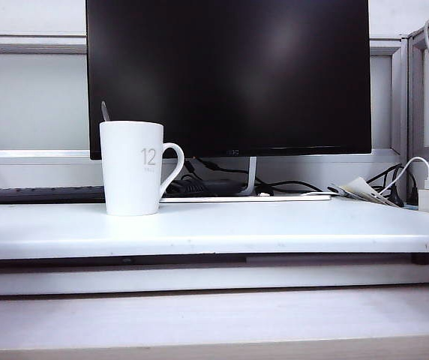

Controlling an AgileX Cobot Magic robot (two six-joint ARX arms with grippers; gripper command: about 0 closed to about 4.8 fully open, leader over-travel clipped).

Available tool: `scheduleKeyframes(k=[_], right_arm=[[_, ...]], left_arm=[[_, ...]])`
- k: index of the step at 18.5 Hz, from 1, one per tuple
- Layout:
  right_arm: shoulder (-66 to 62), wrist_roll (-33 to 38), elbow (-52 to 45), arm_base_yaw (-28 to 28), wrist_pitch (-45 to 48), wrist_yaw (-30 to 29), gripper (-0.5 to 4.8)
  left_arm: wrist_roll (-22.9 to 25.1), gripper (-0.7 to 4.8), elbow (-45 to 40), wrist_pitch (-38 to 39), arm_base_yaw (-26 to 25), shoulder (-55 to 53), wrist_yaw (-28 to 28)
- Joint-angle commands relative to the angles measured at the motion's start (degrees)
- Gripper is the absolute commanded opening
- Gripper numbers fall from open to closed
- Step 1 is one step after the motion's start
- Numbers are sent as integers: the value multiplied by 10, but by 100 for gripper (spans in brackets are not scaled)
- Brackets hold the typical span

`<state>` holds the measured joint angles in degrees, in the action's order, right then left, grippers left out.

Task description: Pick up a spoon and stir the liquid in the cup.

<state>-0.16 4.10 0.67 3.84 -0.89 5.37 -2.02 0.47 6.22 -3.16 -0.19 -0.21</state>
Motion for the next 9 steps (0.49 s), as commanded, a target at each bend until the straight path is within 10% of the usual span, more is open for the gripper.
scheduleKeyframes(k=[1, 5, 9], right_arm=[[0, 3, -4, 0, 12, -1, -4], [0, 3, -4, 1, 12, -1, -4], [0, 4, -4, 1, 12, -19, -4]], left_arm=[[-1, -4, 1, -8, -1, 0, 0], [-26, -4, 1, -19, -1, 0, -3], [-154, -5, 57, -69, 2, 0, -143]])
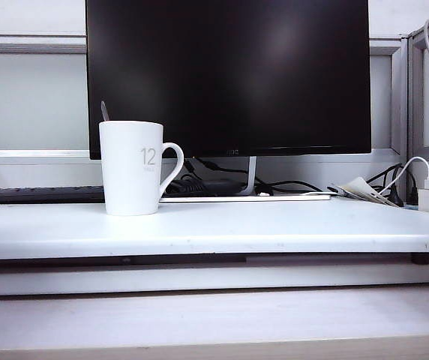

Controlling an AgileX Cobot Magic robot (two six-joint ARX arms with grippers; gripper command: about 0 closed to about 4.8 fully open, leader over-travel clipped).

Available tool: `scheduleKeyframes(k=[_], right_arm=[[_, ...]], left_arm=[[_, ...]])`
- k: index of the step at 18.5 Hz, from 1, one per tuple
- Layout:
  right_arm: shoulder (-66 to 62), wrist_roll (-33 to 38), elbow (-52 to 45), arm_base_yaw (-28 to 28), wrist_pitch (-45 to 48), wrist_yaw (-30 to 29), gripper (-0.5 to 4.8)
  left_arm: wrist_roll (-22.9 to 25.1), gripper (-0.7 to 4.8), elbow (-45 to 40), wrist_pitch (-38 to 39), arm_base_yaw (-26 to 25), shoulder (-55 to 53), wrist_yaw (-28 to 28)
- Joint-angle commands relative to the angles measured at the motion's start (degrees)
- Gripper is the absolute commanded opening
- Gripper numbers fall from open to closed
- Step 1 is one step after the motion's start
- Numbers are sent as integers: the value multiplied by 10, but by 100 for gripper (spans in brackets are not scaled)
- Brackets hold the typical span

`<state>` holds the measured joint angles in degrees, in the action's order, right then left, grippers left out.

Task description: Pick up a spoon and stir the liquid in the cup.

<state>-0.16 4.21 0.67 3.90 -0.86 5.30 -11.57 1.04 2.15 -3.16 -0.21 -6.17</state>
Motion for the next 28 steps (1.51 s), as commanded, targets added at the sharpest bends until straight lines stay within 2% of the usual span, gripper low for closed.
scheduleKeyframes(k=[1, 2, 4, 5, 7, 8, 11, 13, 15, 18, 20, 23, 24, 25, 26, 27, 28], right_arm=[[0, 3, -4, 1, 11, -27, -5], [0, 3, -4, 1, 12, -44, -5], [0, 51, -4, 1, 15, -78, -4], [0, 82, -4, 1, 24, -96, -4], [0, 98, -4, 2, 53, -146, -5], [0, 142, 2, 2, 61, -186, -5], [-26, 209, 52, 7, 62, -249, -5], [-99, 189, 92, 35, 103, -265, -5], [-215, 140, 156, 79, 136, -274, -5], [-425, 45, 294, 162, 143, -284, -5], [-553, 0, 384, 214, 152, -284, -5], [-726, -41, 525, 254, 153, -315, -4], [-776, -41, 568, 266, 152, -337, 8], [-813, -41, 602, 268, 153, -356, 49], [-848, -41, 635, 272, 153, -374, 122], [-877, -43, 661, 285, 153, -378, 175], [-909, -53, 691, 297, 153, -387, 177]], left_arm=[[-58, -5, 76, -23, 4, 0, -82], [-36, -5, 113, -19, 7, -10, -80], [-6, -5, 190, -8, 7, -89, -83], [6, -5, 227, 0, 7, -155, -101], [20, -5, 306, 0, 7, -319, -183], [20, -5, 357, 6, 7, -416, -215], [57, -5, 413, 27, 7, -537, -228], [57, -5, 413, 27, 7, -567, -249], [58, -5, 413, 30, 10, -579, -250], [84, -5, 413, 30, 24, -578, -252], [84, -5, 413, 34, 30, -578, -261], [83, -5, 413, 35, 31, -578, -280], [82, -5, 413, 35, 31, -578, -282], [83, -5, 413, 35, 31, -578, -287], [83, -5, 413, 35, 31, -578, -287], [83, -5, 413, 35, 31, -578, -287], [84, -5, 413, 35, 30, -578, -287]])
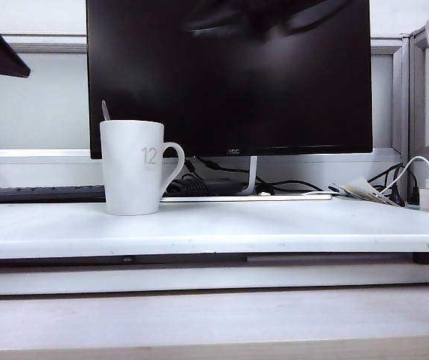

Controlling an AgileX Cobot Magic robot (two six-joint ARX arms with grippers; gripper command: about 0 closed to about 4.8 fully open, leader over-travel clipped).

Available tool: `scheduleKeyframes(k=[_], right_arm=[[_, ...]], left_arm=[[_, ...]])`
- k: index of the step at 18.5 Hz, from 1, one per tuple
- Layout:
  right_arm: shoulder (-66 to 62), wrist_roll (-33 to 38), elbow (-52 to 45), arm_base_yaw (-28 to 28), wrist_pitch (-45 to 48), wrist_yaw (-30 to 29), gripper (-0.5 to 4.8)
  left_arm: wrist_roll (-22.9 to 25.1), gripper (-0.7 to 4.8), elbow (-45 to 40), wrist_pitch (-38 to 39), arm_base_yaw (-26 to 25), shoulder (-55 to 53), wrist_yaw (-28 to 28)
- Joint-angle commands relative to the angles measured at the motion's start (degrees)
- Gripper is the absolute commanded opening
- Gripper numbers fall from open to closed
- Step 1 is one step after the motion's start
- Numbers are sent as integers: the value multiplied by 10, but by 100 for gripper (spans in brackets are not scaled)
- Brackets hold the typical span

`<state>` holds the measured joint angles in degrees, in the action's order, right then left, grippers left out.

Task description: Pick up a spoon and stir the liquid in the cup.

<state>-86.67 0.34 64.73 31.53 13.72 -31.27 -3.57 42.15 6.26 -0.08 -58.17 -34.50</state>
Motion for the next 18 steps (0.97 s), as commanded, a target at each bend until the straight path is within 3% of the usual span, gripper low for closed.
scheduleKeyframes(k=[1, 2, 3, 5, 10, 18], right_arm=[[-65, -37, 69, 35, 7, -23, 214], [-82, -55, 82, 50, 8, -21, 295], [-96, -63, 95, 62, 7, -16, 315], [-124, -80, 114, 87, 7, 24, 237], [-171, -95, 137, 99, 15, 71, 256], [-231, -96, 193, 97, 11, 97, 251]], left_arm=[[6, -5, 2, -6, 0, 2, -2], [6, -5, 2, -6, 0, 2, -3], [6, -5, 2, -6, 0, 2, -3], [6, -5, 2, -6, 0, 2, -2], [6, -5, 2, -4, 0, 2, -4], [5, -5, 2, -3, 0, 2, -5]])
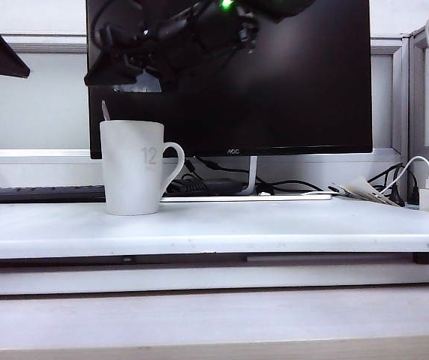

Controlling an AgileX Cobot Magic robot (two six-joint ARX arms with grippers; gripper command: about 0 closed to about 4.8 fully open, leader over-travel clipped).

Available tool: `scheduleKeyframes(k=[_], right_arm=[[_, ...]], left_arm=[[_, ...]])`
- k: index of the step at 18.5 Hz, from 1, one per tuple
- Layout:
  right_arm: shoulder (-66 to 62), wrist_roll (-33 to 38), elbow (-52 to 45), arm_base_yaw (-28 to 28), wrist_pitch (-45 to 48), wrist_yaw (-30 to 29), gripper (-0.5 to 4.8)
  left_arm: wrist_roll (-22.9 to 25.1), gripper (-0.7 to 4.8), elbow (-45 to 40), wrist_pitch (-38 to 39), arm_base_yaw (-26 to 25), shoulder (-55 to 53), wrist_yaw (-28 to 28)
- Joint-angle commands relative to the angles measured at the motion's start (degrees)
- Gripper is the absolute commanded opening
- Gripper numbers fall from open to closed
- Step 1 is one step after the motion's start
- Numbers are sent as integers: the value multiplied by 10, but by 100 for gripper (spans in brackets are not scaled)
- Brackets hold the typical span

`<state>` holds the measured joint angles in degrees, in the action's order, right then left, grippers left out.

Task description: Pick up a spoon and stir the liquid in the cup.

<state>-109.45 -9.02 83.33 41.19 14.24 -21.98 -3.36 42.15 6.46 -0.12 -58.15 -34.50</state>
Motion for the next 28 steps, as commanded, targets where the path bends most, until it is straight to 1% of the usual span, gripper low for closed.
scheduleKeyframes(k=[1, 3, 5, 9, 14, 16, 21, 24, 26, 27, 28], right_arm=[[-6, -2, 7, 1, 4, 7, 251], [-18, -2, 8, 0, -4, 14, 248], [-21, -2, 8, 0, -5, 14, 201], [-32, -2, 8, -1, -3, 26, 199], [-32, 3, 8, 1, 2, 26, 19], [-32, 4, 8, 1, 4, 26, -3], [-18, 13, 8, -3, -47, 30, -3], [-5, 13, 8, -12, -90, 75, -3], [3, 12, 8, -22, -93, 97, -3], [5, 10, 8, -29, -91, 123, -3], [4, 10, 8, -33, -90, 129, -3]], left_arm=[[3, -5, 2, -5, 0, 2, -5], [3, -5, 2, -5, 1, 2, -5], [3, -5, 2, -5, 0, 2, -5], [3, -5, 2, -5, 0, 2, -5], [3, -5, 2, -5, 1, 2, -16], [3, -5, 2, -5, 1, 2, -17], [3, -5, 2, -12, 1, 2, -17], [3, -5, 2, -14, 1, 2, -17], [3, -5, 2, -14, 0, 2, -17], [3, -5, 2, -14, 1, 2, -18], [3, -5, 2, -14, 1, 2, -18]])
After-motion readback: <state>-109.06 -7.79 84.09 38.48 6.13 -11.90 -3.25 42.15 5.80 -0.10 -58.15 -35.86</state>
